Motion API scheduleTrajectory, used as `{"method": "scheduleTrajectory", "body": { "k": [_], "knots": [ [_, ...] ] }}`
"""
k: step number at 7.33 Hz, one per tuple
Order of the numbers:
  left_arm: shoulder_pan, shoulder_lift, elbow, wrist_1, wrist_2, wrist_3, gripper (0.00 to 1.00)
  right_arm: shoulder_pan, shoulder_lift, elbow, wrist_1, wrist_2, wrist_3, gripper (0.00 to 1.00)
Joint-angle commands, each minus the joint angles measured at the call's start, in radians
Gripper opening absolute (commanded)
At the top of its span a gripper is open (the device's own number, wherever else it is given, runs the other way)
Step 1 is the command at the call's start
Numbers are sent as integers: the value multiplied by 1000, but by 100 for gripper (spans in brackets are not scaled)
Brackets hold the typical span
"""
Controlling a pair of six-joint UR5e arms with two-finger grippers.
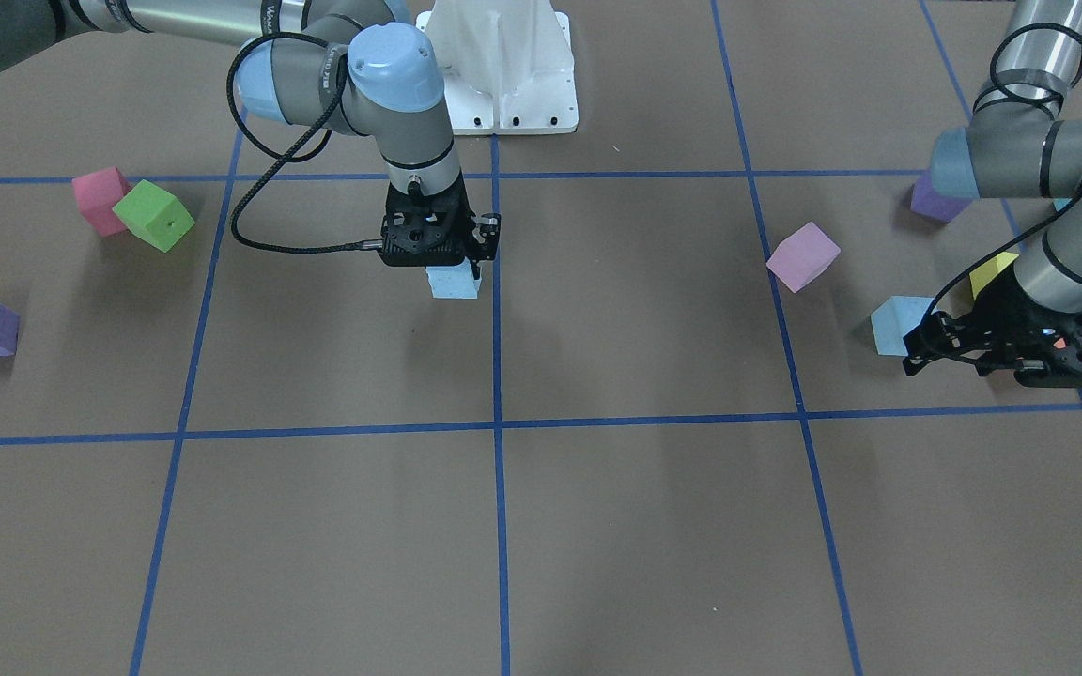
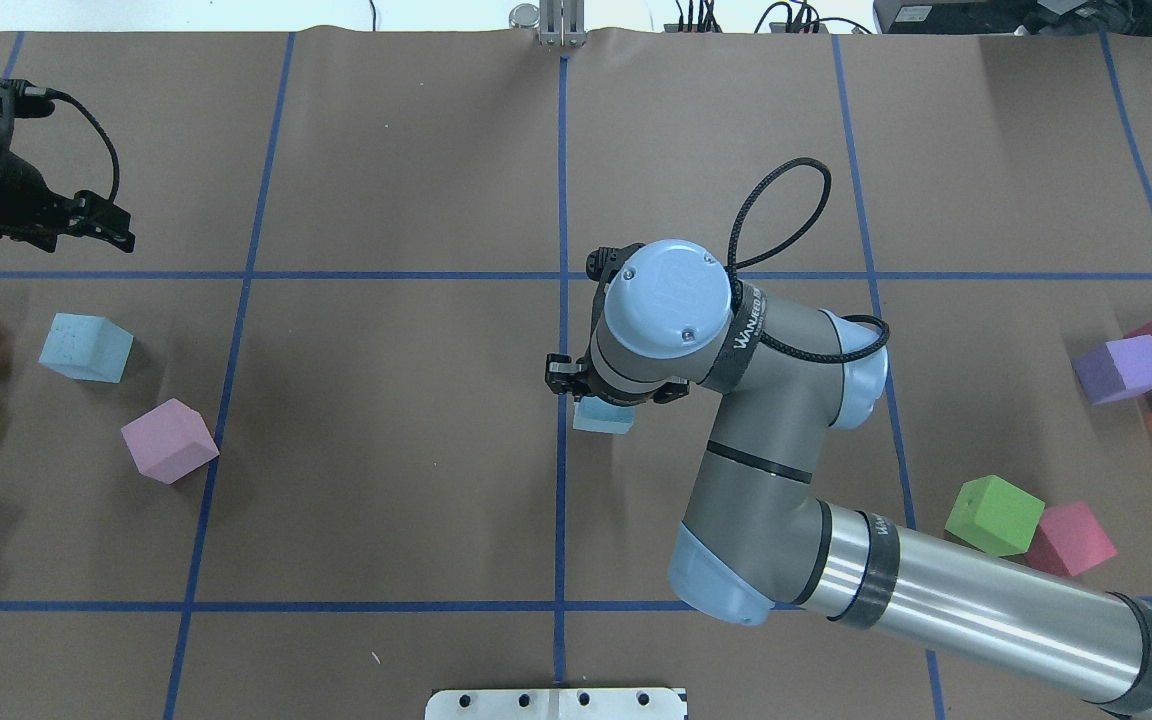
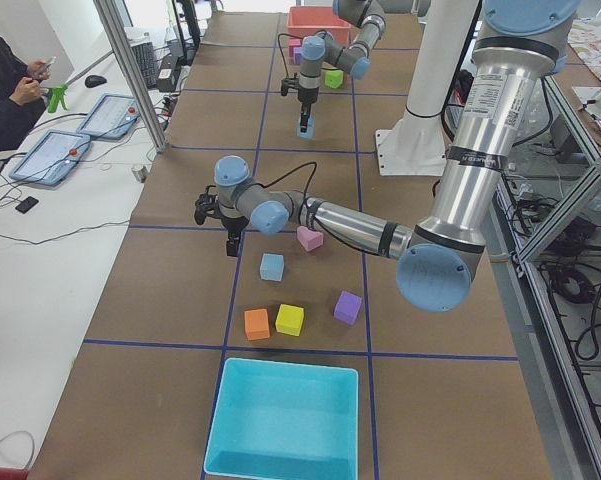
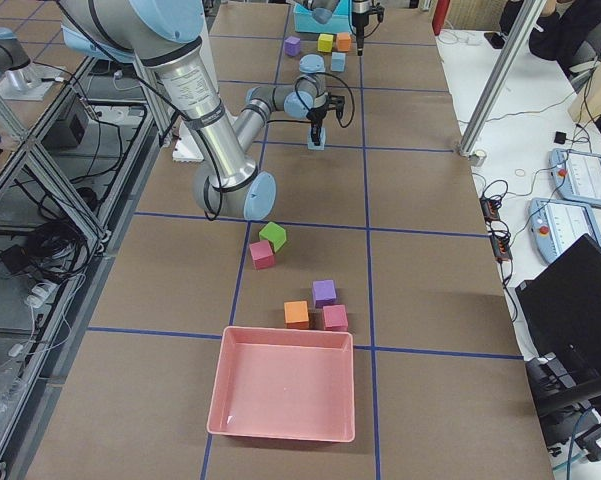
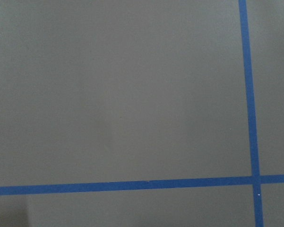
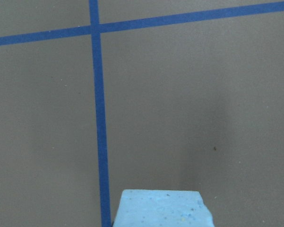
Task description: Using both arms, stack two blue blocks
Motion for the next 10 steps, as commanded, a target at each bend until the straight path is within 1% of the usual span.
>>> {"method": "scheduleTrajectory", "body": {
  "k": [1,4,7,8,10],
  "knots": [
    [37,52,-5,-74,20,-42,98,3,48,-75,9,-10,-18,49],
    [47,122,-60,-88,31,-48,98,5,62,-107,14,-18,-61,49],
    [62,132,-69,-85,51,-63,98,4,68,-124,15,-34,-88,49],
    [82,132,-69,-84,81,-78,98,4,72,-136,15,-41,-90,50],
    [85,141,-69,-84,85,-77,98,4,85,-175,57,-42,-85,53]
  ]
}}
